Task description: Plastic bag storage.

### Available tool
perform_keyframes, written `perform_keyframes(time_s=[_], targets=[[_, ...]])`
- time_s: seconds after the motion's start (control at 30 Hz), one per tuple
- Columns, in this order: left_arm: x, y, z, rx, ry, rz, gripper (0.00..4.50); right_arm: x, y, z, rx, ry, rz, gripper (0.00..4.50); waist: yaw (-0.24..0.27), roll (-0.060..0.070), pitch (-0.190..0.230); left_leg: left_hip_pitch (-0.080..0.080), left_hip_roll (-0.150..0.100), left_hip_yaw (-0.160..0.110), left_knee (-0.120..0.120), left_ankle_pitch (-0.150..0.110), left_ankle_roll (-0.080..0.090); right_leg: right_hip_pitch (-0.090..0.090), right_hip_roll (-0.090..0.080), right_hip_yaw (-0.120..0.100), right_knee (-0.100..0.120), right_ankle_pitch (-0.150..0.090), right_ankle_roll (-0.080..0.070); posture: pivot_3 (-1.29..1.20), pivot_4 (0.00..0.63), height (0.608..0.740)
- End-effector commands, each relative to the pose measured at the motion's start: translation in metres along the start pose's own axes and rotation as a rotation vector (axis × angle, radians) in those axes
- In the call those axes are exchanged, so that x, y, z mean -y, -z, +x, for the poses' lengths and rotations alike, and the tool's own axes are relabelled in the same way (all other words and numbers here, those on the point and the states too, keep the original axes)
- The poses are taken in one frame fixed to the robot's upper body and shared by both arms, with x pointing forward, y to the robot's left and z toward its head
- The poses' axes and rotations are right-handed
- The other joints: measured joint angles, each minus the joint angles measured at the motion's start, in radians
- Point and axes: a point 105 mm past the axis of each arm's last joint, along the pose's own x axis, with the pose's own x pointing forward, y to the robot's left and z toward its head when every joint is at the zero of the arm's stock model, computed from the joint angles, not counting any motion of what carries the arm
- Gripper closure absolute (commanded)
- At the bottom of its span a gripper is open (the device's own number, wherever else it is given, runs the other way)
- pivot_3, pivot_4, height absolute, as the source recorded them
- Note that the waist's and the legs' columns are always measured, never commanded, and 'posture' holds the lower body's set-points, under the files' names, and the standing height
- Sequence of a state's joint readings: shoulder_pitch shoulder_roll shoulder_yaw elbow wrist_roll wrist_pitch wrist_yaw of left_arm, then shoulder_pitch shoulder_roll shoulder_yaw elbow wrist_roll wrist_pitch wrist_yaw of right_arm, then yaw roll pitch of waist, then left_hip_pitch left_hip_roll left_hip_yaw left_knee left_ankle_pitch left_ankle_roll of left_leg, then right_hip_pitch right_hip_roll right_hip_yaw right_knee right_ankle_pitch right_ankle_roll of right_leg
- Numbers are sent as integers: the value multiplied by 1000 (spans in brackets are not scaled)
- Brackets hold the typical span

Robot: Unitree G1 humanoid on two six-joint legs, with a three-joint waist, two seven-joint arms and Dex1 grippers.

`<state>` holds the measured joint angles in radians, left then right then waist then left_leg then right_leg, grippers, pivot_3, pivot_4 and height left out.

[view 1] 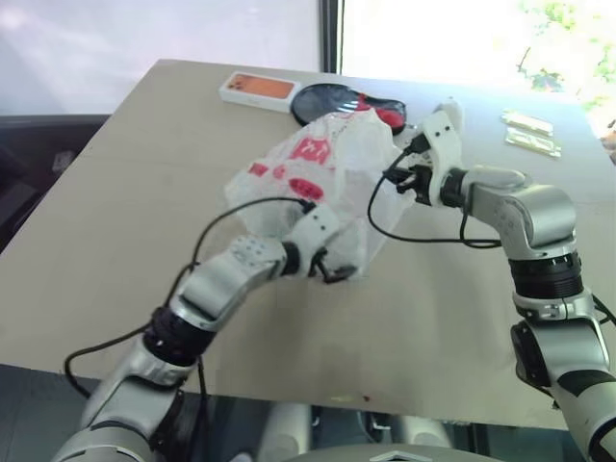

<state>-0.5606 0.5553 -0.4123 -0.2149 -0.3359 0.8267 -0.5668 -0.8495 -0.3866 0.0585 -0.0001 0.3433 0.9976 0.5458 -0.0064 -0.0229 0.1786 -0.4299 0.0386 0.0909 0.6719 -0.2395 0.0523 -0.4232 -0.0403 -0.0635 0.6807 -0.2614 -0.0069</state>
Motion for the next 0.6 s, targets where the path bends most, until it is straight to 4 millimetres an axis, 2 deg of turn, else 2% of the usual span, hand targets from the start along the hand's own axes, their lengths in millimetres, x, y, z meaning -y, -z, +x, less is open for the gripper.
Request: perform_keyframes(time_s=[0.03, 0.1, 0.17, 0.23, 0.3, 0.37, 0.47, 0.5, 0.57, 0.6], targets=[[-4, -3, 4, 28, 1, -17, 1192, -1, -15, -7, 53, 0, -27, 4500, 0, 0, 0, 0, 0, 0, 0, 0, 0, 0, 0, 0, 0, 0, 0, 0, 150, 740], [-5, -6, 1, 56, 2, -26, 2033, -1, -16, -9, 57, 2, -28, 4500, -1, 0, 0, 0, 0, 0, 0, 0, 0, 0, 0, 0, 0, 0, 0, 0, 150, 740], [-3, -18, -9, 136, 33, -69, 2880, -1, -17, -10, 62, 5, -28, 4500, -2, 0, 0, 0, 0, 0, 0, 0, 0, 0, 0, 0, 0, 0, 0, 0, 150, 740], [-3, -30, -28, 232, 76, -139, 3753, 0, -18, -12, 72, 7, -22, 4500, -5, 0, 0, 0, 0, 0, 0, 0, 0, 0, 0, 0, 0, 0, 0, 0, 150, 740], [-8, -39, -51, 320, 97, -217, 4388, 1, -21, -13, 91, 4, -1, 4500, -5, 0, 0, -1, 1, 0, 0, 0, 0, 0, 0, 0, 0, 0, 0, 0, 150, 740], [-16, -48, -72, 400, 106, -290, 4466, 1, -27, -16, 130, -8, 41, 4500, -5, 0, 0, -1, 1, -1, 0, 0, 0, 0, 0, 0, -1, 0, 0, 0, 150, 740], [-32, -74, -114, 603, 143, -422, 4466, 0, -51, -23, 245, -59, 148, 4500, -5, 0, 0, 0, 1, -1, 0, 0, 0, 0, 0, -1, 0, 0, 0, 0, 150, 740], [-46, -92, -141, 729, 149, -465, 4466, 0, -72, -28, 321, -91, 193, 4500, -4, 0, 0, 0, 1, -1, 1, 0, 0, 1, 0, -1, 1, 0, 0, 0, 150, 740], [-64, -116, -182, 903, 158, -501, 4466, -1, -106, -39, 443, -147, 261, 4500, -5, 0, 3, -1, 1, -2, 3, 0, 0, 1, -1, -2, 2, 0, 0, 0, 150, 740], [-70, -124, -195, 955, 159, -511, 4466, -1, -119, -43, 488, -169, 288, 4500, -7, 0, 3, -3, 1, -4, 5, 0, 0, -1, -1, -3, 4, 0, 0, 0, 150, 740]])
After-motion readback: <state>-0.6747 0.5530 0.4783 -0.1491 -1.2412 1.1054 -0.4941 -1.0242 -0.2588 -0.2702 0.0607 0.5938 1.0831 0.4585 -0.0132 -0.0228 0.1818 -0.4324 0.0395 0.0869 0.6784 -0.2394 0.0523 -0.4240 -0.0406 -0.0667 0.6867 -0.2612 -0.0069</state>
